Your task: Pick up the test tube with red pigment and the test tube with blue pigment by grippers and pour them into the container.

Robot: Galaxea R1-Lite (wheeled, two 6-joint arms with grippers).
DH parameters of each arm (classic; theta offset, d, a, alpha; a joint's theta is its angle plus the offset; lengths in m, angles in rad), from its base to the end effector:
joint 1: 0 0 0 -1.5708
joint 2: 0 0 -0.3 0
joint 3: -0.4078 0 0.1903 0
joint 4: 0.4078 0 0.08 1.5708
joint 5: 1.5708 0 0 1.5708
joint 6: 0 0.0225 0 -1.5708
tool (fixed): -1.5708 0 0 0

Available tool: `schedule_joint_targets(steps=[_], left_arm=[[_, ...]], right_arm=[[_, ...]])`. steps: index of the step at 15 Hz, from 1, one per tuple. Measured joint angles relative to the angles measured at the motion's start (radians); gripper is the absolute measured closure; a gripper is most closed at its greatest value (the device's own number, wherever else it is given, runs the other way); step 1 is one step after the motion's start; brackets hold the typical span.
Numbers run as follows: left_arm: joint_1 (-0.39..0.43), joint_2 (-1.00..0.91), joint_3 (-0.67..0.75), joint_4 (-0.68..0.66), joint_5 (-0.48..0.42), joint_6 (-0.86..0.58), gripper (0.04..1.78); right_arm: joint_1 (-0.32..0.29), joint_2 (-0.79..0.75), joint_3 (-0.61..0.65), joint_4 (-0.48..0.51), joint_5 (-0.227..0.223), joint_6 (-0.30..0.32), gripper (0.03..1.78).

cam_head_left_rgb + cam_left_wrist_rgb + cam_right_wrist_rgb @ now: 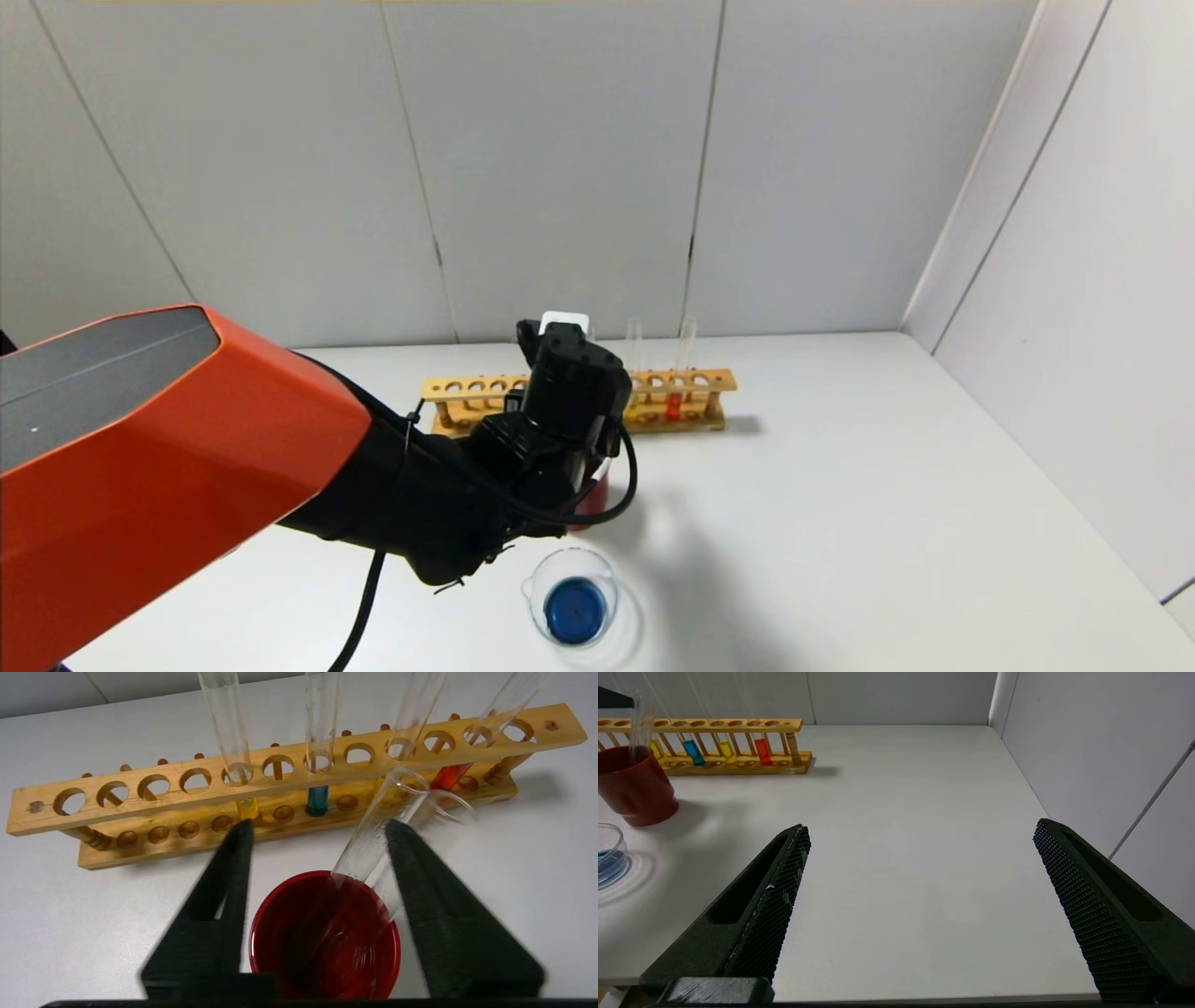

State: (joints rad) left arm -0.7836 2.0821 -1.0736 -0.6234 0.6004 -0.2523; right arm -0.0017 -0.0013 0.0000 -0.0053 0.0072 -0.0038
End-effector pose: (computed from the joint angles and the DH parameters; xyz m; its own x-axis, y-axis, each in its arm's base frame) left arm 0.2889 -0.2699 0.1170 0.9405 -0.1395 -0.3100 0.1384 0.9900 -0.0258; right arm -0.0229 0.0002 0.0760 1.0000 0.0055 0.0066 -0.0055 1.0000 -0.0038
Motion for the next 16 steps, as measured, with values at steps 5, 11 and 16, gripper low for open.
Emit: schedule_joint_targets(steps=[5, 11, 16], left_arm=[[-0.009, -0.080, 0.011, 0.015, 0.008, 0.015, 0.11], [-0.020, -0.450, 0.040, 0.190, 0.090, 0.131, 0.07], [0.025, -0.856, 0.124, 0.484, 0.122, 0.303, 0.07]], right_arm=[[0.000, 0.000, 0.000, 0.000, 0.000, 0.000, 0.06], [0.000, 0.000, 0.000, 0.000, 0.000, 0.000, 0.06], [0.000, 0.000, 0.000, 0.000, 0.000, 0.000, 0.06]])
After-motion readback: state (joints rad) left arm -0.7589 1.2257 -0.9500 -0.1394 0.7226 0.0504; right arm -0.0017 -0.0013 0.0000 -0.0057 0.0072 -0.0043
